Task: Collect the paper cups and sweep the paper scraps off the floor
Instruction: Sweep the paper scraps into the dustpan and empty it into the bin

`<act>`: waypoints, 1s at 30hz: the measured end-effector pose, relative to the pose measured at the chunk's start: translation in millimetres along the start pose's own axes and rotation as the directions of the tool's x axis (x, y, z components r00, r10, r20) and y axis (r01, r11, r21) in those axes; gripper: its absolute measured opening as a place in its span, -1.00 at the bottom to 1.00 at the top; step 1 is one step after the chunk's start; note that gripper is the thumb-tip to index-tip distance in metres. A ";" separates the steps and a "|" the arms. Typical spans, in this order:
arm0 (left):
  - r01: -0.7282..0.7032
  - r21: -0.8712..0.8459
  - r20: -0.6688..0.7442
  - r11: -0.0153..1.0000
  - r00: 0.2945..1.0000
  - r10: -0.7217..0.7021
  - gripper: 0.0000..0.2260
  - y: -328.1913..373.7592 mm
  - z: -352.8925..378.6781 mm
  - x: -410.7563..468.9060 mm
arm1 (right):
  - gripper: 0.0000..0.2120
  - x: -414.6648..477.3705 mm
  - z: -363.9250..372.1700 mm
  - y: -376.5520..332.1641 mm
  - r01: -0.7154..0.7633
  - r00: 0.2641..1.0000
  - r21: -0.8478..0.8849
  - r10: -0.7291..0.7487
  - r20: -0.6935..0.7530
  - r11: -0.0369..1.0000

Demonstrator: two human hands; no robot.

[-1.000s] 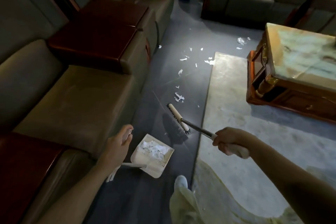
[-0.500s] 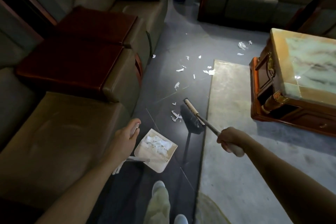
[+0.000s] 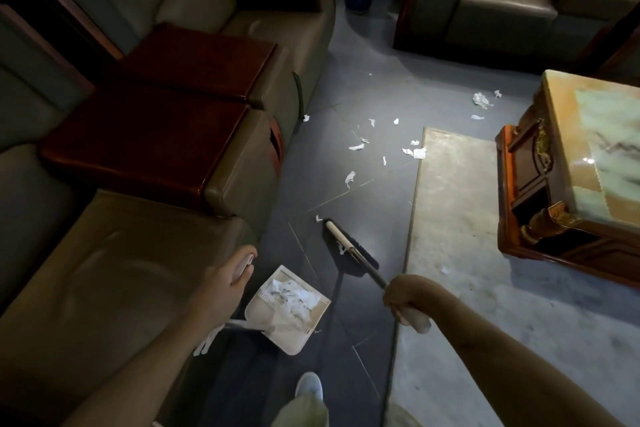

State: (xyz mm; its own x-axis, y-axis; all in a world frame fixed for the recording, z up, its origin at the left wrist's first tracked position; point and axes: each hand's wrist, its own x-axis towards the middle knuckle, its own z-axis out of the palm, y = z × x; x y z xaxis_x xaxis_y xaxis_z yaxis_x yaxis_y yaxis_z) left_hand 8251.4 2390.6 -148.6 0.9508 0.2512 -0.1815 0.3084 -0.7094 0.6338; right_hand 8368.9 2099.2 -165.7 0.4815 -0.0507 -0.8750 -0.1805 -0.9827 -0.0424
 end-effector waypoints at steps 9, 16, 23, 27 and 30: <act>0.094 0.004 -0.028 0.996 0.995 -0.094 -0.82 -17.4 2.4 -105.5 | -0.66 -61.4 88.8 43.7 0.107 0.992 -0.253 -0.087 0.089 0.962; 0.103 -0.014 -0.007 0.995 0.995 -0.103 -0.82 -34.9 10.4 -173.6 | -0.74 -121.7 95.7 50.6 0.242 0.969 -0.164 -0.229 0.093 0.956; 0.084 -0.064 -0.034 0.994 0.996 -0.086 -0.83 -43.0 21.4 -213.7 | -0.79 -131.9 115.5 58.0 0.192 0.978 -0.167 -0.202 -0.046 0.967; 0.066 -0.069 -0.072 0.995 0.995 -0.071 -0.82 -48.1 28.2 -209.0 | -0.69 -127.8 150.3 55.2 0.173 0.985 -0.147 -0.170 0.035 0.974; 0.043 -0.060 -0.128 0.997 0.991 -0.051 -0.82 -52.8 29.2 -201.9 | -0.67 -137.3 188.3 46.8 0.180 0.978 -0.208 -0.153 0.141 0.961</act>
State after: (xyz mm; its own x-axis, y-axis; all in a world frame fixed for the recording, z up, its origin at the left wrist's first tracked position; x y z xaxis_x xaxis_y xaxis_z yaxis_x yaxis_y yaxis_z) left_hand 8044.1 2358.0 -167.4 0.9222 0.3690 -0.1159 0.3471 -0.6572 0.6690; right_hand 8132.9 2093.8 -138.3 0.3777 0.1258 -0.9173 0.0917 -0.9909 -0.0981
